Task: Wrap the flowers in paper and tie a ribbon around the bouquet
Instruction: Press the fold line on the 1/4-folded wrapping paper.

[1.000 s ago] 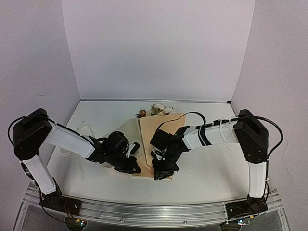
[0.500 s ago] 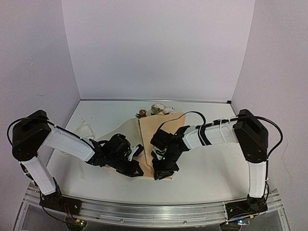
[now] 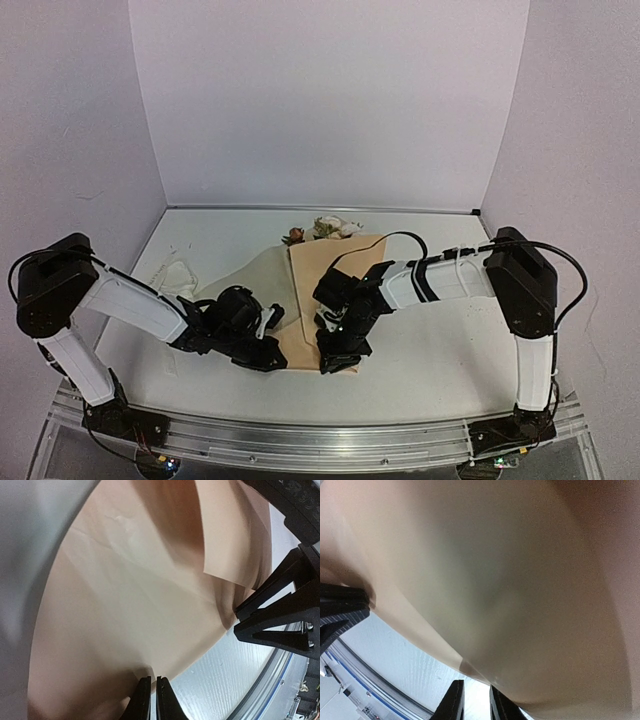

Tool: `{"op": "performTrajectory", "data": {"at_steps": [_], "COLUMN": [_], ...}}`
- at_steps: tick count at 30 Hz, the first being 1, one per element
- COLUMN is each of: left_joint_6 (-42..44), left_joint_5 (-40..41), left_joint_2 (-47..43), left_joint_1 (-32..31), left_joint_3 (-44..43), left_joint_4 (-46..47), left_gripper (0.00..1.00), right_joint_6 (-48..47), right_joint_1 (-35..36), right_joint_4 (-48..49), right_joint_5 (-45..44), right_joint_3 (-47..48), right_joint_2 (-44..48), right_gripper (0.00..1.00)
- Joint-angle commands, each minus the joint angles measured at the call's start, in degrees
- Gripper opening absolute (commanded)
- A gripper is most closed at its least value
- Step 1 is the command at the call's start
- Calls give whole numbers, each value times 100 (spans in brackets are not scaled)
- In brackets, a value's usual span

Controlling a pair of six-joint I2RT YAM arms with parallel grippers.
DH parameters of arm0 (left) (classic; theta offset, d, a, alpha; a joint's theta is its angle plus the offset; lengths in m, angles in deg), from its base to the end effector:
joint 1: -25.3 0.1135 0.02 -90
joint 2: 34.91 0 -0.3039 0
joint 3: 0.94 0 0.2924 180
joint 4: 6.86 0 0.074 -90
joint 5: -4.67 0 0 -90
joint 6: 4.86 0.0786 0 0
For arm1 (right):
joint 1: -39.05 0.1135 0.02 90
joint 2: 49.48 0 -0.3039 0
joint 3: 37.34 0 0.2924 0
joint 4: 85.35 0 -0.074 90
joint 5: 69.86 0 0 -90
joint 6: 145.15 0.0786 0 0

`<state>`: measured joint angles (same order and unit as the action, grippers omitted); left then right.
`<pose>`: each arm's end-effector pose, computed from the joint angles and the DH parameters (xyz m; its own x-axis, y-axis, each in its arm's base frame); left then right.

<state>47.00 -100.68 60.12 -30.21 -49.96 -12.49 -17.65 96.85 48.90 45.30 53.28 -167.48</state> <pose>0.1769 -0.2942 0.0884 -0.8975 0.2547 -0.3599 0.4241 0.7221 -0.5465 0.2192 0.4108 0.1085 -0.9108 -0.4124 0.0174 -0.3494 0.7928 0.4994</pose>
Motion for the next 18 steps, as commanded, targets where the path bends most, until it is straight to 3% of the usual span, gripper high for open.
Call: {"op": "performTrajectory", "data": {"at_steps": [1, 18], "left_joint_6": [-323, -1790], "left_joint_5": [655, 1933], "left_joint_2": [-267, -1352], "left_joint_1": [23, 351], "left_joint_3": [380, 1145], "left_joint_4": [-580, -2000], "left_gripper": [7, 10], "right_joint_6": [14, -3], "right_joint_1": [22, 24], "right_joint_4": [-88, 4], "right_joint_5": [-11, 87], "right_joint_3": [13, -89], "right_joint_2": [-255, -237], "right_gripper": [20, 20]}}
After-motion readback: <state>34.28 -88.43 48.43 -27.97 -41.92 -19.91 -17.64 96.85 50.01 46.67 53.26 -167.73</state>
